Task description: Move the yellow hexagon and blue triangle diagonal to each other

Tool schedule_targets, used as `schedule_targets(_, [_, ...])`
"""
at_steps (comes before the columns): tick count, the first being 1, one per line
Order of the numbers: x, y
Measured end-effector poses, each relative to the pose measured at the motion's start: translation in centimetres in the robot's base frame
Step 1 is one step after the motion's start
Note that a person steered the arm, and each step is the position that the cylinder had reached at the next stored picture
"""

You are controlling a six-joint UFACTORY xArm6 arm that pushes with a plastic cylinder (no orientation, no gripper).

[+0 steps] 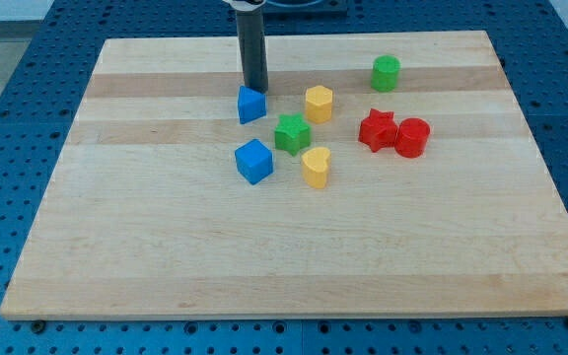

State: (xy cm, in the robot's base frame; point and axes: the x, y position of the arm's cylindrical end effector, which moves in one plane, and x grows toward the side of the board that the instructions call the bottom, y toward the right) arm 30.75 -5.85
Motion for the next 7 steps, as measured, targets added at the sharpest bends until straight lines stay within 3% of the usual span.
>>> schedule_targets(5, [4.2,-3.9])
schedule_targets(7, [3.2,-3.9])
